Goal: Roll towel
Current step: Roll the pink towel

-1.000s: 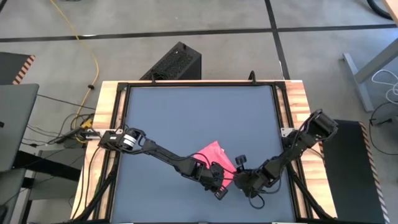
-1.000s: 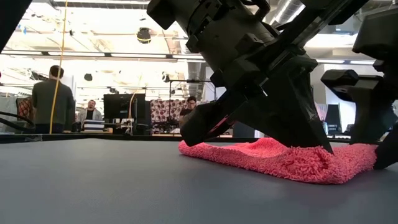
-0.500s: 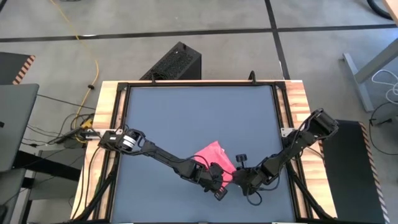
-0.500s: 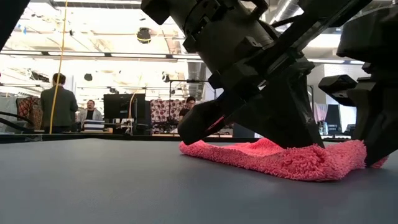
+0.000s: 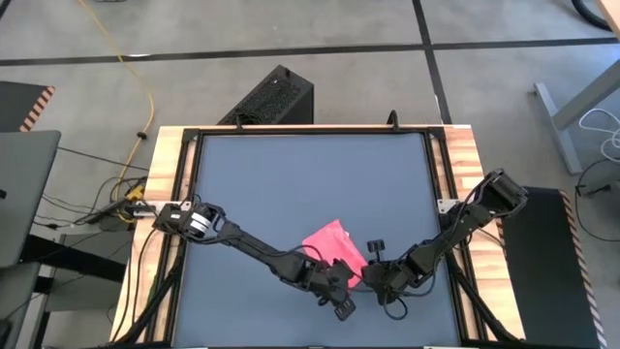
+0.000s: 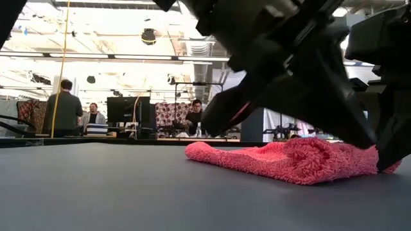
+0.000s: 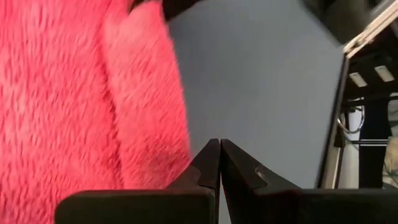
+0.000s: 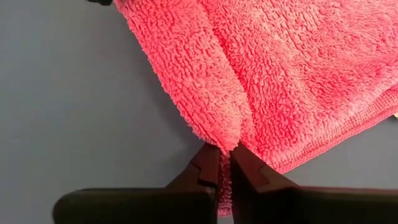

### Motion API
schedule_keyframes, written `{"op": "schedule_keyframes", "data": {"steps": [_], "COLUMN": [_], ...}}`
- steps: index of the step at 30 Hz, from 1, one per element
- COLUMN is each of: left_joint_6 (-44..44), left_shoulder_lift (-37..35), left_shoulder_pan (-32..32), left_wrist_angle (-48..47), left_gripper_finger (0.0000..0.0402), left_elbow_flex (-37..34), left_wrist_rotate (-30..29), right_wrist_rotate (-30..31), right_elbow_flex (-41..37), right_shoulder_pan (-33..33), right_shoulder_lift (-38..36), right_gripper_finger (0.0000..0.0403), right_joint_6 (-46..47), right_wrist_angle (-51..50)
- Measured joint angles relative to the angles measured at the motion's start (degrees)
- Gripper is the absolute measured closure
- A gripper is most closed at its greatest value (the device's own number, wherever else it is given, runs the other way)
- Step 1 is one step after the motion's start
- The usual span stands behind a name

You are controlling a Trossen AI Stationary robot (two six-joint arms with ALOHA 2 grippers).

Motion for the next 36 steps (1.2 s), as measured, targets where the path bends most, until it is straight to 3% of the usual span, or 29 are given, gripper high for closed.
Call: {"op": "schedule_keyframes", "data": {"steps": [5, 14, 19, 23, 29, 33, 36], "left_joint_6": [2.9, 4.0, 6.2, 8.1, 8.6, 8.2, 6.7], "left_shoulder_lift": [0.0, 0.0, 0.0, 0.0, 0.0, 0.0, 0.0], "left_shoulder_pan": [0.0, 0.1, 0.1, -0.3, -1.2, -1.4, -1.4], "left_wrist_angle": [-1.2, -13.2, -12.6, -5.4, -5.2, -8.9, -12.9], "left_gripper_finger": [0.0401, 0.0401, 0.0402, 0.0395, 0.0338, 0.0288, 0.0274], "left_elbow_flex": [2.7, 6.5, 6.6, 6.6, 6.6, 6.6, 6.6], "left_wrist_rotate": [-1.5, -3.3, 0.3, 6.9, 8.5, 3.5, 1.9], "right_wrist_rotate": [0.0, -0.1, -1.3, -2.7, -2.6, -2.6, -2.6], "right_elbow_flex": [0.0, 0.0, 0.0, 0.0, 0.0, 0.0, 0.0], "right_shoulder_pan": [0.0, 0.0, -0.8, -1.4, -1.4, -1.4, -1.4], "right_shoulder_lift": [0.0, 0.0, 0.0, 0.0, 0.0, 0.0, 0.0], "right_gripper_finger": [0.0369, 0.0368, 0.0367, 0.0365, 0.0358, 0.0358, 0.0358], "right_joint_6": [0.1, 0.7, 0.7, 1.1, 1.1, 1.1, 1.1], "right_wrist_angle": [0.0, -0.1, -0.1, 0.0, 0.1, 0.1, 0.2]}}
